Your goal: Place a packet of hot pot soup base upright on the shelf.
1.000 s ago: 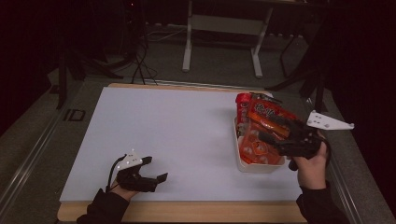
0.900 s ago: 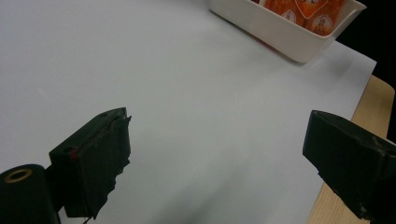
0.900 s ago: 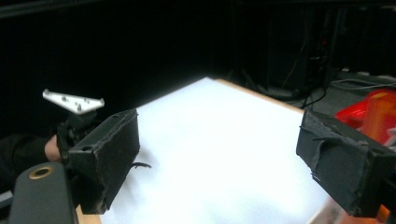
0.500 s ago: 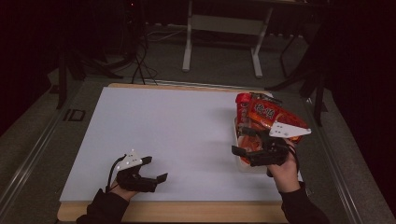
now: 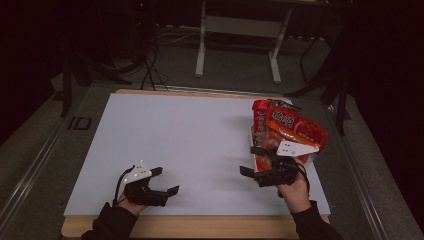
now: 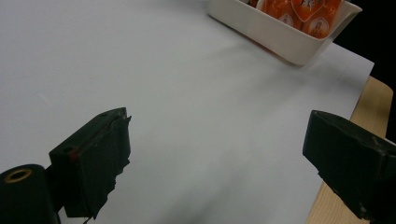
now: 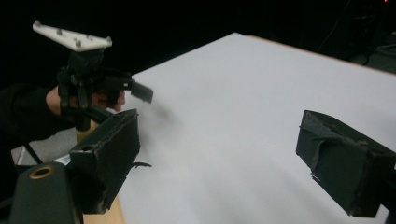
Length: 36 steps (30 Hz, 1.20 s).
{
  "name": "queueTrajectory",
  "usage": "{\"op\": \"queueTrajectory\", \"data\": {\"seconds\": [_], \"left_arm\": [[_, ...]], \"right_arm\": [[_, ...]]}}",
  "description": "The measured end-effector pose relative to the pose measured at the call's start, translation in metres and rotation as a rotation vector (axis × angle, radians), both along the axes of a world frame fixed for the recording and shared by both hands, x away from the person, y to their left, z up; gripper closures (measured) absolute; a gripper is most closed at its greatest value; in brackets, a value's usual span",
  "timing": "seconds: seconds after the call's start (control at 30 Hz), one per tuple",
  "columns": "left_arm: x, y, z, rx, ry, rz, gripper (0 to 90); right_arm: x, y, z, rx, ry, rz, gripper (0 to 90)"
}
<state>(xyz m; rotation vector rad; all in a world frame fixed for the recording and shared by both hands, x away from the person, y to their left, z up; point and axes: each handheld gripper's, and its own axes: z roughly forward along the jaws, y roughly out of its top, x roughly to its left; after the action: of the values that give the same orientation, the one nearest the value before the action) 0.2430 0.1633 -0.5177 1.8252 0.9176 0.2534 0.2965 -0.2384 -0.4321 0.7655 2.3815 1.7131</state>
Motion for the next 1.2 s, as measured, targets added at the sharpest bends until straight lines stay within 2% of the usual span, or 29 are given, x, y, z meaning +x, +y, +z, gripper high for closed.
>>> {"op": "queueTrajectory", "data": {"seconds": [0.47, 0.6, 1.03, 1.2], "left_arm": [[-0.002, 0.0, 0.001, -0.002, -0.011, -0.006, 7.8], [-0.002, 0.0, 0.001, -0.003, -0.011, -0.006, 7.8], [-0.003, -0.001, 0.001, -0.001, -0.017, -0.013, 7.8], [-0.003, -0.001, 0.001, -0.001, -0.018, -0.015, 7.8]], "right_arm": [[-0.015, 0.004, -0.024, -0.065, 0.021, 0.011, 13.5], [-0.019, 0.005, -0.026, -0.085, 0.01, 0.012, 13.5], [-0.028, -0.005, -0.03, -0.082, 0.001, -0.007, 13.6], [-0.031, -0.01, -0.032, -0.109, -0.005, -0.016, 13.7]]}}
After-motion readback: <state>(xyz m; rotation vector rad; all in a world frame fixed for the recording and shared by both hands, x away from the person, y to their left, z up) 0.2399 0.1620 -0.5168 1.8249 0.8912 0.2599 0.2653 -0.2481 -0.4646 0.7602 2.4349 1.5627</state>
